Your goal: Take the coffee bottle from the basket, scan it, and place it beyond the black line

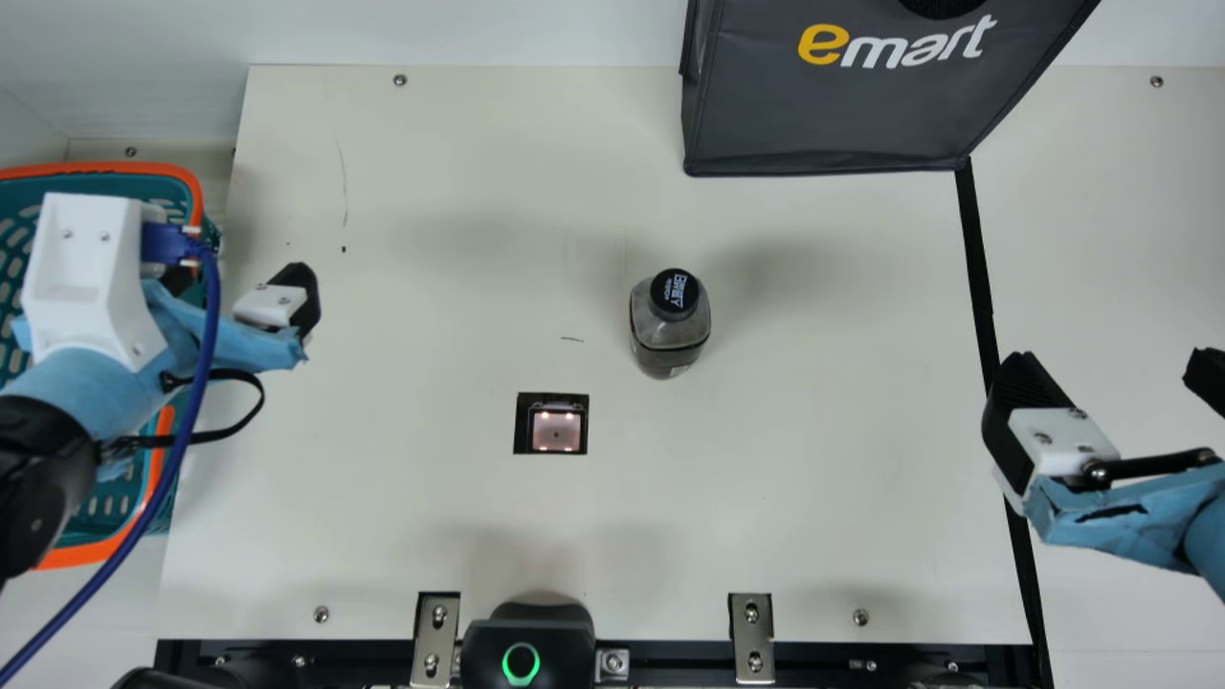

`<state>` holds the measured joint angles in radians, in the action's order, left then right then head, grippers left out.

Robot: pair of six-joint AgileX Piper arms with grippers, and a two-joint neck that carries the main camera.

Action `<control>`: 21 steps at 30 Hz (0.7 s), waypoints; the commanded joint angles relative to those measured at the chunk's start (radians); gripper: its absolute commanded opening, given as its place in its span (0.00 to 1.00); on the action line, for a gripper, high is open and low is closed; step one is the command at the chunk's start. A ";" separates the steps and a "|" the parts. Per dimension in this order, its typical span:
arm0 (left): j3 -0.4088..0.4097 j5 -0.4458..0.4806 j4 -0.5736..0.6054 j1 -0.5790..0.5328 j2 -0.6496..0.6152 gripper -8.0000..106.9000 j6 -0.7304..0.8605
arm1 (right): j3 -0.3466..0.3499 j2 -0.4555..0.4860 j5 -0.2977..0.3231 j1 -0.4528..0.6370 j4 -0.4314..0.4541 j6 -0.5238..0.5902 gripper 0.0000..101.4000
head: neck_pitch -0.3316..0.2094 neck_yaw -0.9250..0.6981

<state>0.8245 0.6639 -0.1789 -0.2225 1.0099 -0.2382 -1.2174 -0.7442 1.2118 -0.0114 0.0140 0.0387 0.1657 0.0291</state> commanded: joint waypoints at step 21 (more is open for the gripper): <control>-0.136 -0.011 -0.027 0.112 -0.156 0.85 -0.038 | 0.000 0.000 0.000 0.000 0.000 0.000 0.90 | -0.027 -0.002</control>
<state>0.6936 0.6548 -0.2080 -0.1158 0.8591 -0.2777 -1.2174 -0.7442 1.2118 -0.0114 0.0140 0.0387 0.1641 0.0307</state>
